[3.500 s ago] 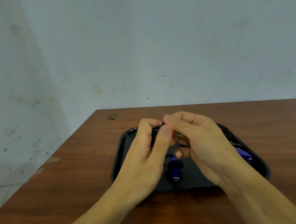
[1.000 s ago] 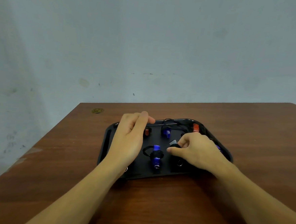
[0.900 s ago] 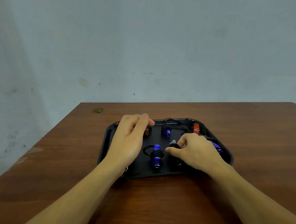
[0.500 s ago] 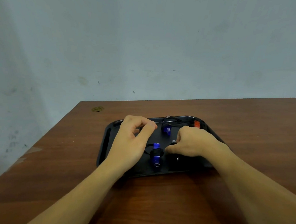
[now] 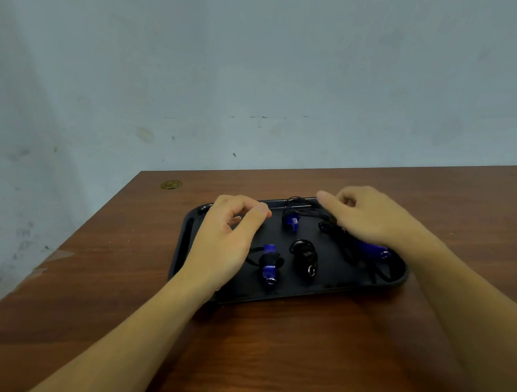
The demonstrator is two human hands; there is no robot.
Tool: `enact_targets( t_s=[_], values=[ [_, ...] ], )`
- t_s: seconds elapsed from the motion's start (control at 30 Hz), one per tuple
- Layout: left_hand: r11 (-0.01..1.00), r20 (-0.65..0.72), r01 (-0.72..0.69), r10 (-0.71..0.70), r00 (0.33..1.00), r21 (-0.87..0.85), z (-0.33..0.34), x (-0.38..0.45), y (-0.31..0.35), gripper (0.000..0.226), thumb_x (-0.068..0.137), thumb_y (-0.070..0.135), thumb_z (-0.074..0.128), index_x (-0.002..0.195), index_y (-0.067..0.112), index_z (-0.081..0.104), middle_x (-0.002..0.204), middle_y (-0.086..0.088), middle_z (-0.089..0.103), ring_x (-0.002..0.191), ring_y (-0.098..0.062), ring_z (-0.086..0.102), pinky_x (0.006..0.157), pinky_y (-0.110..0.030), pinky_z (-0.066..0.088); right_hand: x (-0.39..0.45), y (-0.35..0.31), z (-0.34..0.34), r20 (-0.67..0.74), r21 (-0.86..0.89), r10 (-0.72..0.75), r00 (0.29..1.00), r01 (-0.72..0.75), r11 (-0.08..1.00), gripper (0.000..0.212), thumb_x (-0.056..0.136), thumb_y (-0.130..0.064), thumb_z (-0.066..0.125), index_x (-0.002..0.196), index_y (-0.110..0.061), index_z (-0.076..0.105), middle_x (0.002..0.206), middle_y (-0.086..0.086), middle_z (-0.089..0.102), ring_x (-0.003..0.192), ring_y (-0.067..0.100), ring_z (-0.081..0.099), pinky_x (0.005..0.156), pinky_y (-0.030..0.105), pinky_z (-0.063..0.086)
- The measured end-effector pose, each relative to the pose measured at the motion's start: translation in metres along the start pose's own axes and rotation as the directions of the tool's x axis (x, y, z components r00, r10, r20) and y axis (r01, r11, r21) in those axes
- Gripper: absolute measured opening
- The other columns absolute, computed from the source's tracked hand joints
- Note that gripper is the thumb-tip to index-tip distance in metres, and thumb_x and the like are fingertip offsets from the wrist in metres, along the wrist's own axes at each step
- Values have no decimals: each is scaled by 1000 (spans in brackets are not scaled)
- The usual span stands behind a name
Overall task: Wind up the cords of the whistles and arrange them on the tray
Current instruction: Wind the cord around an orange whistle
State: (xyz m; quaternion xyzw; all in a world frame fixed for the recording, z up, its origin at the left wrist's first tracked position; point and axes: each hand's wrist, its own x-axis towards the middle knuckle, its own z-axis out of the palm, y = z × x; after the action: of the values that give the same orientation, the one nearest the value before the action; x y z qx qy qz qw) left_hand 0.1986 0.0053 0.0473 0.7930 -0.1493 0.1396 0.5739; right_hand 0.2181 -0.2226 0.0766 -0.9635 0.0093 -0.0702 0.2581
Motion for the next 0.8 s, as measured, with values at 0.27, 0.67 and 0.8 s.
enact_targets(
  t_s=[0.27, 0.67, 0.8],
  values=[
    [1000, -8, 15, -15, 1000, 5, 0, 9, 1, 22, 94, 31, 58, 87, 16, 73, 107, 5, 62, 90, 6, 57, 82, -20, 40, 37, 40, 0, -168, -39, 31, 985, -38, 999, 29, 94, -15, 46, 97, -39, 62, 101, -5, 68, 84, 17, 62, 73, 32, 49],
    [976, 124, -3, -24, 992, 218, 5, 32, 10, 19, 97, 33, 56, 87, 27, 71, 109, 13, 57, 100, 4, 53, 78, -15, 36, 73, 55, 2, 146, -467, -59, 987, 122, 876, 28, 94, -25, 65, 119, -37, 65, 123, 1, 50, 119, 28, 39, 97, 48, 47],
    [973, 129, -13, -17, 991, 230, 5, 39, 14, 18, 96, 33, 58, 86, 25, 71, 113, 13, 57, 105, -1, 55, 89, -26, 40, 80, 57, -11, -116, -253, -153, 981, 120, 960, 30, 94, -44, 61, 120, -29, 66, 120, 0, 60, 122, 29, 47, 102, 47, 45]
  ],
)
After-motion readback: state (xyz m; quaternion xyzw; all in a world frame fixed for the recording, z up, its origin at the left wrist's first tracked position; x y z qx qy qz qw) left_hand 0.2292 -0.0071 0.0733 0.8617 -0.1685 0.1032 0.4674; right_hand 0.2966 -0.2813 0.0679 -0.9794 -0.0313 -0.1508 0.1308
